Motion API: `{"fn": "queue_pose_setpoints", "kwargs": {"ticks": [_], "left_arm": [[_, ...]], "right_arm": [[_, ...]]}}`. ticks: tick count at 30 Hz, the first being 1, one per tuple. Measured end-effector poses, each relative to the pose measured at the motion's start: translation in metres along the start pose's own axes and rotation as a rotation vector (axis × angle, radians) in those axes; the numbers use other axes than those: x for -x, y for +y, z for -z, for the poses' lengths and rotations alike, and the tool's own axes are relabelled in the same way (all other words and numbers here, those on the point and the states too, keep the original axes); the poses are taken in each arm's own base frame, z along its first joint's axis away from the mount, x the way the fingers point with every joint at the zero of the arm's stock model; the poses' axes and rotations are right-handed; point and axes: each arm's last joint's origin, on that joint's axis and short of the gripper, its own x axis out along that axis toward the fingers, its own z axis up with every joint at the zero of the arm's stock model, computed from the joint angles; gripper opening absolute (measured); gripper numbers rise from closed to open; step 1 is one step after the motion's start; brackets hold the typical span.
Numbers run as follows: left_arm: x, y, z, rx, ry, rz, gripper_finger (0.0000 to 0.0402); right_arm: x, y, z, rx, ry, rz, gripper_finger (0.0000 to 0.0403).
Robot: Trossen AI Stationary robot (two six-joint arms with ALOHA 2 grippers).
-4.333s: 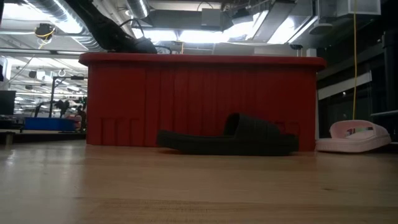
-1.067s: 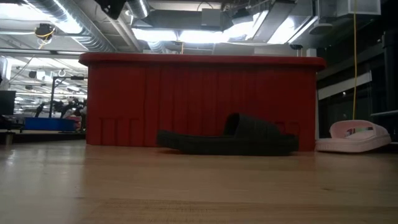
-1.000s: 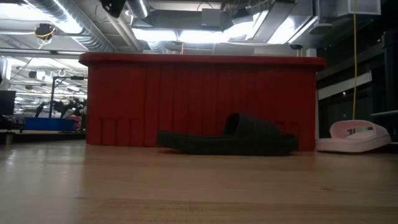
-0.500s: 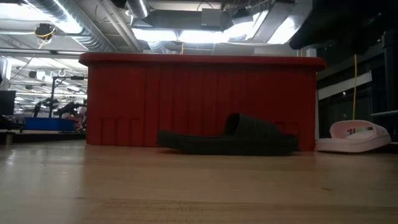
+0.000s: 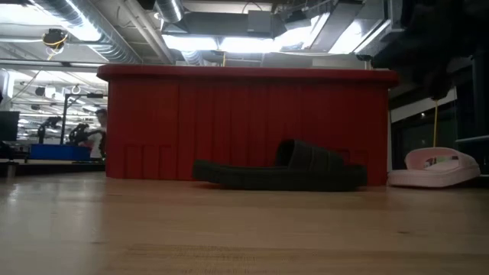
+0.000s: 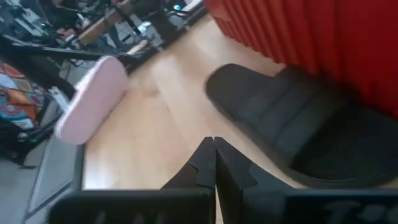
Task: Pick and place slides into bin
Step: Put the black slide into the red bin
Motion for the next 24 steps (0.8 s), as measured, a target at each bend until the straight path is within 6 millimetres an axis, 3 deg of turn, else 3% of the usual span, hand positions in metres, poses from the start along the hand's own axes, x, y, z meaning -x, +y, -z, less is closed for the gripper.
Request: {"fn": "queue_pose_setpoints", "kwargs": {"ticks": [5, 17, 24], "left_arm": [[0.0, 0.0, -0.003, 0.008, -0.027, 0.0, 0.0001], [-0.001, 0.0, -0.004, 0.014, -0.044, -0.025, 0.0003], [-0.001, 0.0, -0.004, 0.014, -0.044, -0.025, 0.0003]], "right_arm": [[-0.008, -0.02, 0.003, -0.059, 0.024, 0.001, 0.0003], [-0.027, -0.032, -0.005, -0.143, 0.052, -0.012, 0.0006], [-0.027, -0.032, -0.005, -0.151, 0.049, -0.017, 0.0055]]}}
